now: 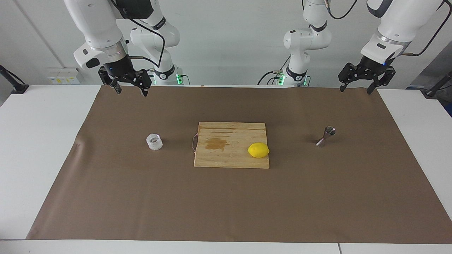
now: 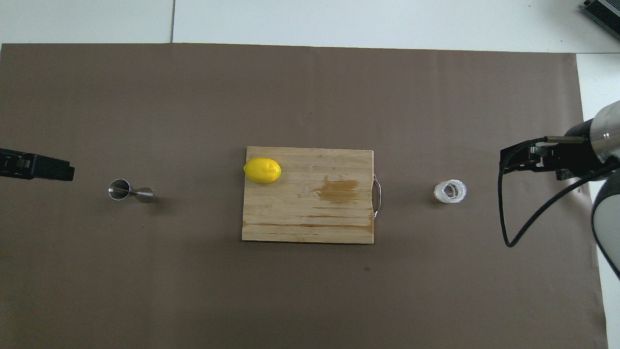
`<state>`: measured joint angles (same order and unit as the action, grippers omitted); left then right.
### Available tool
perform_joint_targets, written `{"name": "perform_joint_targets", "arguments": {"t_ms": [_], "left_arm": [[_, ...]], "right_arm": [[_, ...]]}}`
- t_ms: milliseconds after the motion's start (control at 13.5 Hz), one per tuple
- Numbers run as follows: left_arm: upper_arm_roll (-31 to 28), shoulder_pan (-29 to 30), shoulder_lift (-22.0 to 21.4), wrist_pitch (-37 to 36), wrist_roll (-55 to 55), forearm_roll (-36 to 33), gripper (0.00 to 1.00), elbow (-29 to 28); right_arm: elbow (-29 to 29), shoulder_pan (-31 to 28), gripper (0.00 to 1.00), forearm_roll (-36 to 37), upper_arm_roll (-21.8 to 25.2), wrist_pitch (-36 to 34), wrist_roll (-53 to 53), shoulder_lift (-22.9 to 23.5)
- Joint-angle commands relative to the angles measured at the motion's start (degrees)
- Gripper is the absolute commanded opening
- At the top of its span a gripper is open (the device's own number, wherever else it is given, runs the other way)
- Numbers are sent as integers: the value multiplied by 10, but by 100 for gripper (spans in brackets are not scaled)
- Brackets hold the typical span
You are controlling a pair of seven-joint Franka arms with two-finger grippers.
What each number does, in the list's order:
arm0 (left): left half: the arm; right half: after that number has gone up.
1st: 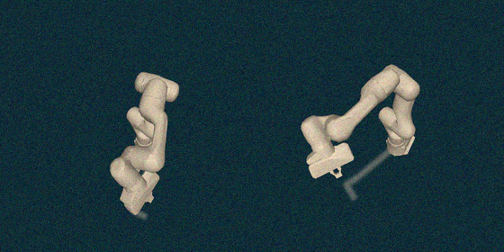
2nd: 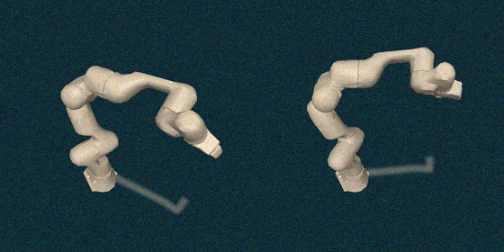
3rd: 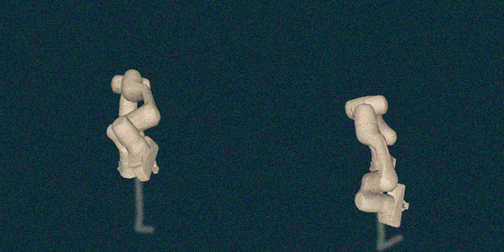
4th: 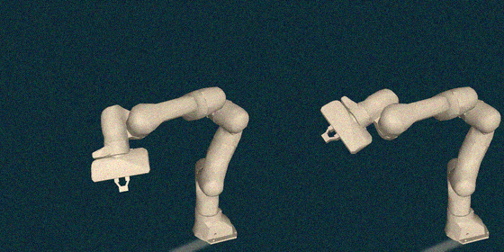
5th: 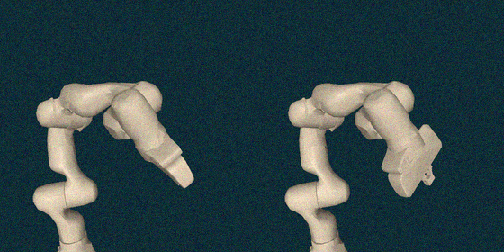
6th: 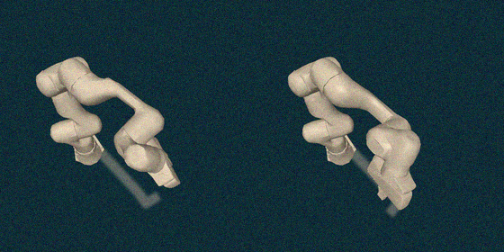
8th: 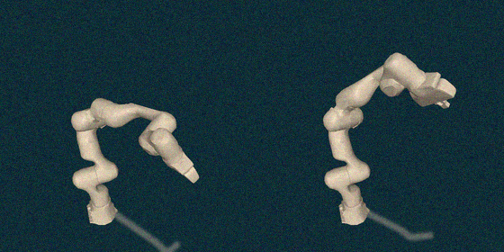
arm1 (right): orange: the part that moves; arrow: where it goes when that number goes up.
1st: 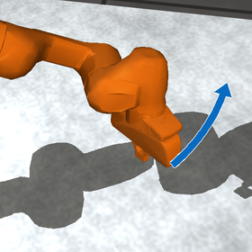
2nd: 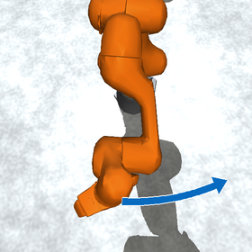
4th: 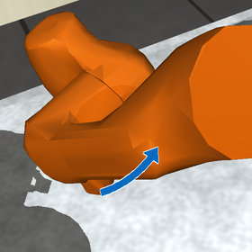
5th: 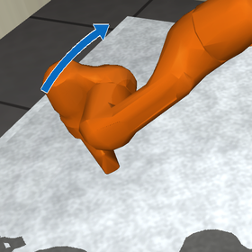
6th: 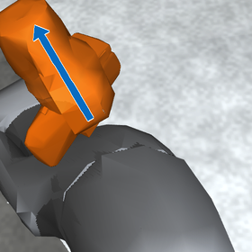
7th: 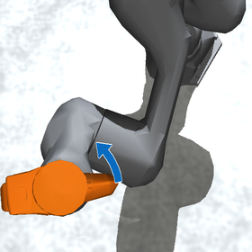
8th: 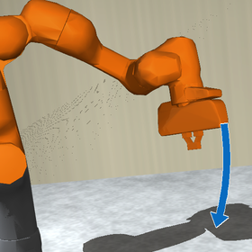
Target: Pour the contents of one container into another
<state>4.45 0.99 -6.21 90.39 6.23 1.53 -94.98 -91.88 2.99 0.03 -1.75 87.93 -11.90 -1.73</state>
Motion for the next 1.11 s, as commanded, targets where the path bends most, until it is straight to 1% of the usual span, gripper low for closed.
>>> {"name": "perform_joint_targets", "arguments": {"t_ms": [0, 370, 739, 813, 887, 1035], "left_arm": [[-2, 1, -6, 0, 15, 0, 100, -3], [-2, 1, -14, -13, 12, 0, 100, -17], [-2, 1, -14, 4, 14, 0, 100, -19], [-4, 2, -15, 0, 14, 1, 100, -25], [-4, 3, -26, 6, 14, 1, 100, -43], [-4, 3, -28, 18, 13, 1, 100, -50]], "right_arm": [[-1, -4, 100, -16, 2, -6, 10, -3], [-2, -4, 100, -16, 2, -6, 10, -3], [-2, -4, 100, -16, 2, -6, 10, -3], [-2, -4, 100, -16, 2, -6, 10, -3], [-1, -4, 100, -16, 2, -6, 10, -3], [-2, -4, 100, -16, 2, -6, 10, -3]]}}
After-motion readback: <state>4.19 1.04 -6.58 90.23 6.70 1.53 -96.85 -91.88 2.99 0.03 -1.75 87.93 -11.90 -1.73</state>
